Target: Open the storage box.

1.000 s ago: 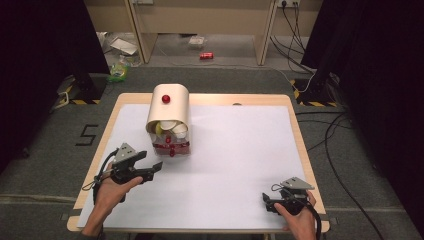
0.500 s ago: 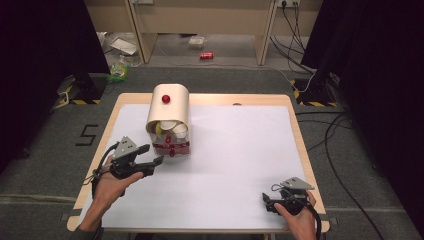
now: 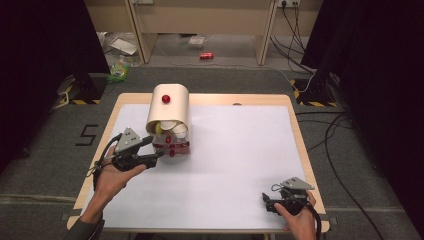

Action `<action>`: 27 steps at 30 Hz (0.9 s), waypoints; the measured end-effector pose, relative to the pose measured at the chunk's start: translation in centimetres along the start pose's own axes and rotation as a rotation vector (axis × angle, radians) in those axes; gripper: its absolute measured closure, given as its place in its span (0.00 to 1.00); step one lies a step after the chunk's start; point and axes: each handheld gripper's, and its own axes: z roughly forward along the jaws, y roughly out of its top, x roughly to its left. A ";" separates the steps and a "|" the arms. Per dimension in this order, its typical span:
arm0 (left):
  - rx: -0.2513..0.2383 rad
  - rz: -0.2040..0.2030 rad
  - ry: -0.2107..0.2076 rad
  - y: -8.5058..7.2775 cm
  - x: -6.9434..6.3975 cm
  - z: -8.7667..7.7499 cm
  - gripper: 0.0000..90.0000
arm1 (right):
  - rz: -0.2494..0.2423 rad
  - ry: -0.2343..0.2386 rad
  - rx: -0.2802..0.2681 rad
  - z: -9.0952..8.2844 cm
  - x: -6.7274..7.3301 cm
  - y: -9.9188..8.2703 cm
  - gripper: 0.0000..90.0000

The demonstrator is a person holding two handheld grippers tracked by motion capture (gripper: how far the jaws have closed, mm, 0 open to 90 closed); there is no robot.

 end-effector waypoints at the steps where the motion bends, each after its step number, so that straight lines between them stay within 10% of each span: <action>1: 0.001 0.003 -0.002 0.1 0.0 0.1 0.46 | 0.000 0.001 0.000 0.0 0.0 0.0 0.03; 27: 0.036 0.063 0.021 2.2 0.7 3.2 0.67 | 0.001 0.003 -0.001 0.0 0.0 0.0 0.03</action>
